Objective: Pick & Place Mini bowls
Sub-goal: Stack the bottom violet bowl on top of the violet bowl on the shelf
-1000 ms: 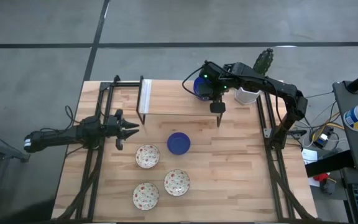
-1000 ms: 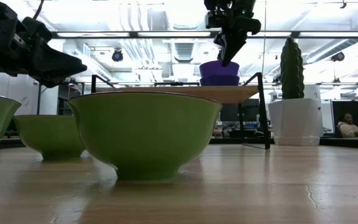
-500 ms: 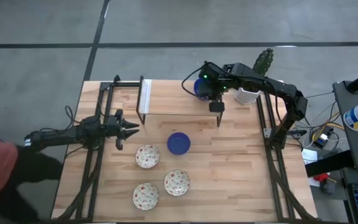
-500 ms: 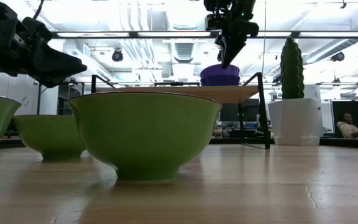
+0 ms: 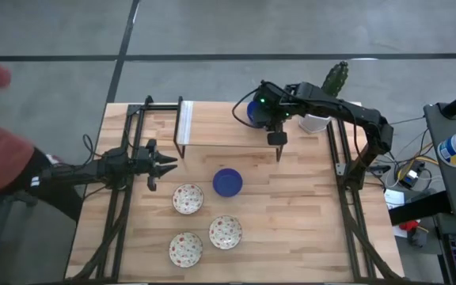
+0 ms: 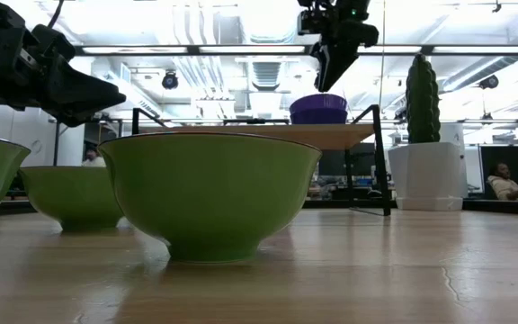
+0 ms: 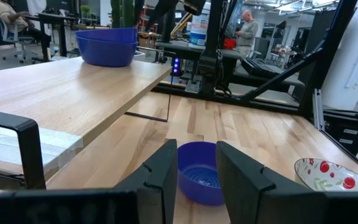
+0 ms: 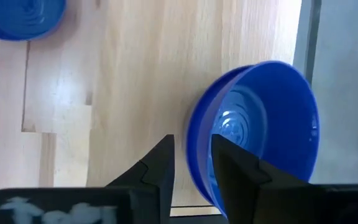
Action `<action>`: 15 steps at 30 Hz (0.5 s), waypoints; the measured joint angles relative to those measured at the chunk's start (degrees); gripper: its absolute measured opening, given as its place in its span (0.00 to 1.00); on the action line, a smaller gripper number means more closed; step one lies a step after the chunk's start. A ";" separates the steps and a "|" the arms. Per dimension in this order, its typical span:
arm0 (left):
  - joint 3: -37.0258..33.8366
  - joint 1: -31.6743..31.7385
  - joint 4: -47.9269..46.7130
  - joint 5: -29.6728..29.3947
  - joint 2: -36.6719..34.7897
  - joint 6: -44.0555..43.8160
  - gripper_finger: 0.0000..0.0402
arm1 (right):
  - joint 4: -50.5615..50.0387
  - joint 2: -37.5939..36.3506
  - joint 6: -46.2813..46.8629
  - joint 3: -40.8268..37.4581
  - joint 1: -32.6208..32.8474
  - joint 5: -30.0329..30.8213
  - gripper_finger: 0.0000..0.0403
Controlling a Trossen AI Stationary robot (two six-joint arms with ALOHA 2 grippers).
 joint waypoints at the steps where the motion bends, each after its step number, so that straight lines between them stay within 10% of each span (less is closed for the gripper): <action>1: 0.01 -0.02 0.00 0.02 0.01 -0.01 0.26 | 0.04 -0.34 -0.08 0.00 0.35 0.32 0.25; 15: 0.01 -0.02 0.00 0.02 0.02 0.00 0.26 | 2.83 -0.78 2.36 -1.23 2.05 10.50 0.03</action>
